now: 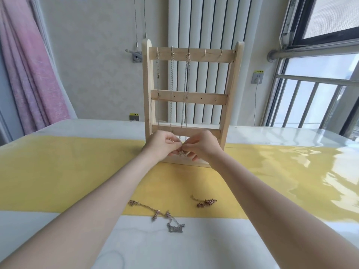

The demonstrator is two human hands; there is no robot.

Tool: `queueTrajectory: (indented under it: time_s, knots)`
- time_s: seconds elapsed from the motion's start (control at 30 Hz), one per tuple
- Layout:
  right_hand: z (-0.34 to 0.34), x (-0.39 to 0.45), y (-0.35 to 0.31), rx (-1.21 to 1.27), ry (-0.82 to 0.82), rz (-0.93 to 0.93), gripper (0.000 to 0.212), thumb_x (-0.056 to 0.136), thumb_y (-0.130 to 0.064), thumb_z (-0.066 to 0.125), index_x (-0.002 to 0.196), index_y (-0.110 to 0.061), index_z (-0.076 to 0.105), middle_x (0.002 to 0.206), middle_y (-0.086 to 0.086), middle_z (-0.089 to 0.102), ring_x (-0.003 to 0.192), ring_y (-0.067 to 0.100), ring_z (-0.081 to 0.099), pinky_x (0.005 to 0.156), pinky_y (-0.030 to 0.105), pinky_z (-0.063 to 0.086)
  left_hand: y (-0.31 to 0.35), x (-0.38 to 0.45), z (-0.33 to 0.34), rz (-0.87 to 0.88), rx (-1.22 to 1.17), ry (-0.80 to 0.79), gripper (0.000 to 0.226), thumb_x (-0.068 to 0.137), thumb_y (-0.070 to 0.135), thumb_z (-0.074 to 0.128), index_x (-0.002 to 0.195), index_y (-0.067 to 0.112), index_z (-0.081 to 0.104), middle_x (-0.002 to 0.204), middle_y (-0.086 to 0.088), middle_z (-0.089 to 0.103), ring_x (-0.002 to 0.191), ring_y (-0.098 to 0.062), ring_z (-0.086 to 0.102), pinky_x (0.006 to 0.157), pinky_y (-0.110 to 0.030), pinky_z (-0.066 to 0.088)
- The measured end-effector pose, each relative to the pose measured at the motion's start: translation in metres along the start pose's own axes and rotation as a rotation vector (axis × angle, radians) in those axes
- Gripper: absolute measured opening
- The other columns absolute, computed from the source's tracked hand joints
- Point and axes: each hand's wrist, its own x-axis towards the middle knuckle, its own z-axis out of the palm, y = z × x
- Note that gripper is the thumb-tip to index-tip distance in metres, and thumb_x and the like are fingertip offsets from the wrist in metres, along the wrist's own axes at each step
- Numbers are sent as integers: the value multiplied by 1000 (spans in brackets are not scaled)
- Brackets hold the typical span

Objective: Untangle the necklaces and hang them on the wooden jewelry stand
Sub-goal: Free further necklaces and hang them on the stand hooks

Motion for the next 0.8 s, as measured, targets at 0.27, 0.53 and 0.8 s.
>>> queueTrajectory:
  time_s: [0.27, 0.53, 0.8]
  knots:
    - [-4, -6, 3, -85, 32, 27, 16, 87, 1, 53, 90, 1, 69, 86, 20, 71, 64, 25, 63, 59, 30, 59, -3, -14, -17, -24, 124, 30, 10, 85, 11, 65, 80, 20, 64, 84, -5, 74, 87, -18, 69, 90, -38, 51]
    - [-20, -57, -2, -80, -86, -23, 14, 88, -1, 56, 94, 1, 69, 79, 11, 66, 59, 12, 59, 46, 19, 48, 6, -65, -25, 21, 286, -331, 8, 82, 16, 71, 83, 24, 70, 95, 1, 72, 95, -13, 66, 94, -31, 49]
    - [-15, -116, -1, -186, -243, -181, 9, 82, -3, 64, 79, -9, 71, 65, 3, 66, 53, 11, 59, 46, 21, 50, 19, -112, -27, 54, 519, -608, 19, 78, 29, 75, 95, 30, 65, 104, 4, 66, 93, -5, 59, 83, -22, 49]
